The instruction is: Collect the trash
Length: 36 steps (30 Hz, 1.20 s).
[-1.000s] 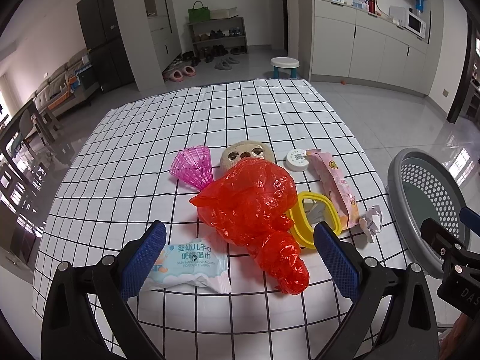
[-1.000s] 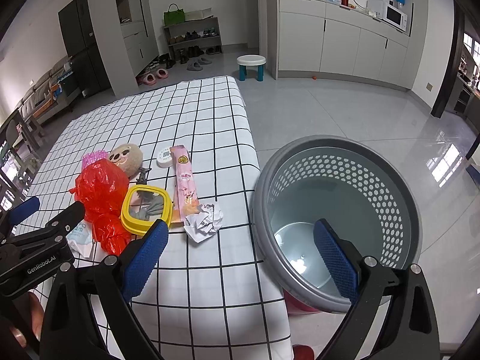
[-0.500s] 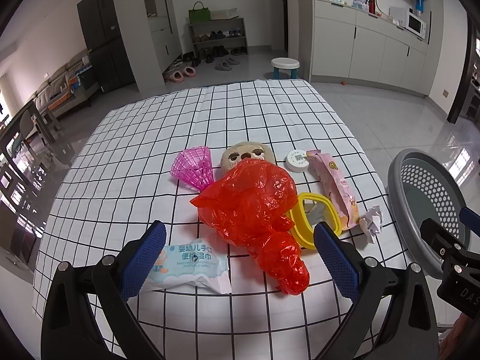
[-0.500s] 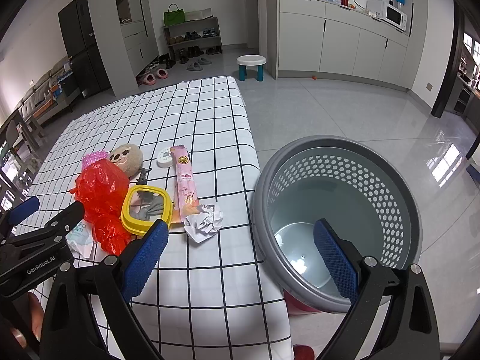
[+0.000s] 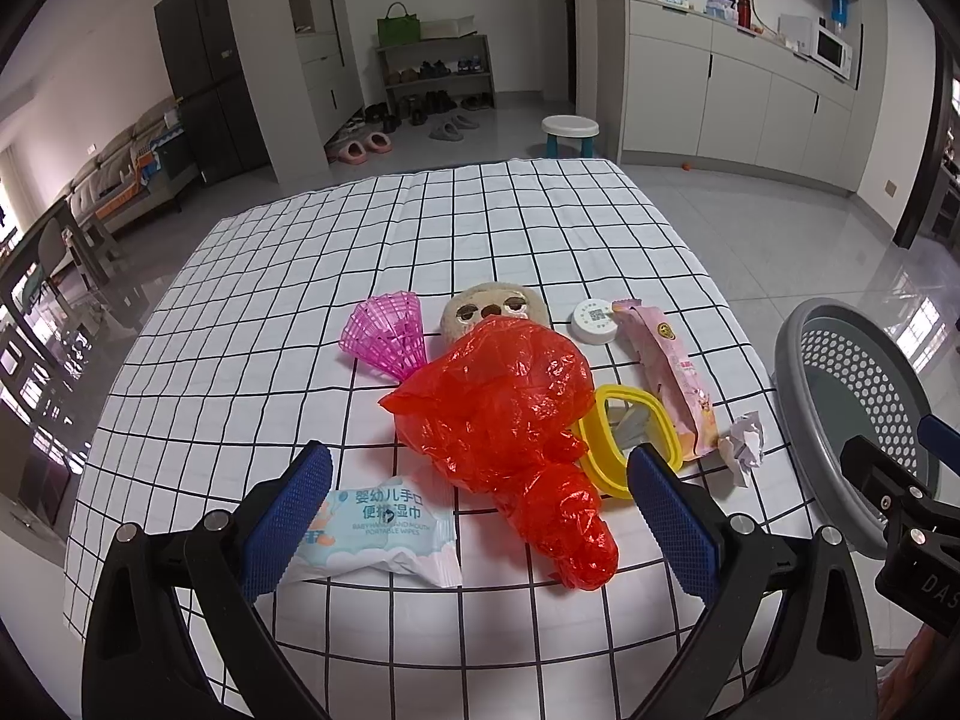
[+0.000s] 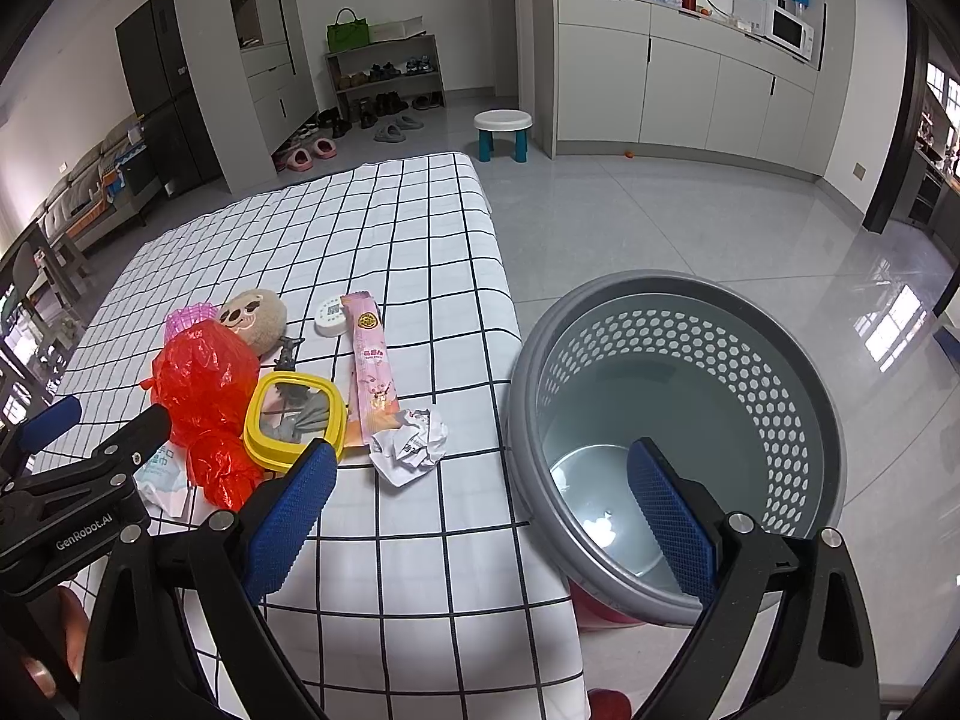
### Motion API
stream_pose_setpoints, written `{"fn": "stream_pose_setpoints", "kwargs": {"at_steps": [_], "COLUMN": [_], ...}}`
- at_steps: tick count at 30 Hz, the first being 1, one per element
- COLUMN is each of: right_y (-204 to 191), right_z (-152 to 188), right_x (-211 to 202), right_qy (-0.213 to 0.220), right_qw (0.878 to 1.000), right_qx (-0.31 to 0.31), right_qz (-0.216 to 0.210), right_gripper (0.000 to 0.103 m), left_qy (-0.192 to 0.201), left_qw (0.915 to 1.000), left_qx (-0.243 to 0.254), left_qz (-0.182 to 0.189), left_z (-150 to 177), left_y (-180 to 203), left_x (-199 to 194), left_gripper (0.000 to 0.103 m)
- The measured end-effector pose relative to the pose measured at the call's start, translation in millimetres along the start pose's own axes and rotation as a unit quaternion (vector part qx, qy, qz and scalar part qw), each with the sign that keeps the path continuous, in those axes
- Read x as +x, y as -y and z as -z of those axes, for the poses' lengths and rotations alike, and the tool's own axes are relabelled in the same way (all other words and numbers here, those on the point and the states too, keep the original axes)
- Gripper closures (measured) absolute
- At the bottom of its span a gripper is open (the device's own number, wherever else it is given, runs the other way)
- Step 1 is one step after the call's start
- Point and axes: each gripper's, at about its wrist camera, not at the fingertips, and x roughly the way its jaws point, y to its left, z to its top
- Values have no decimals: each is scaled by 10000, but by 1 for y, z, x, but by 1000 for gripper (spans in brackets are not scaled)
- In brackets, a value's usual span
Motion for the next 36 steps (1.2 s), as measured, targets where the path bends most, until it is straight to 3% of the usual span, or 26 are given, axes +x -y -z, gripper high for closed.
{"fn": "stream_pose_setpoints", "kwargs": {"at_steps": [36], "right_y": [-5], "right_z": [1], "right_x": [6], "right_qy": [-43], "right_qw": [10000], "right_qx": [-15], "right_qz": [-4], "right_gripper": [10], "left_qy": [24], "left_qw": [10000], "left_qx": [-34], "left_qz": [7], "left_z": [0], "left_y": [-3], "left_x": [-1], "left_gripper": [6]}}
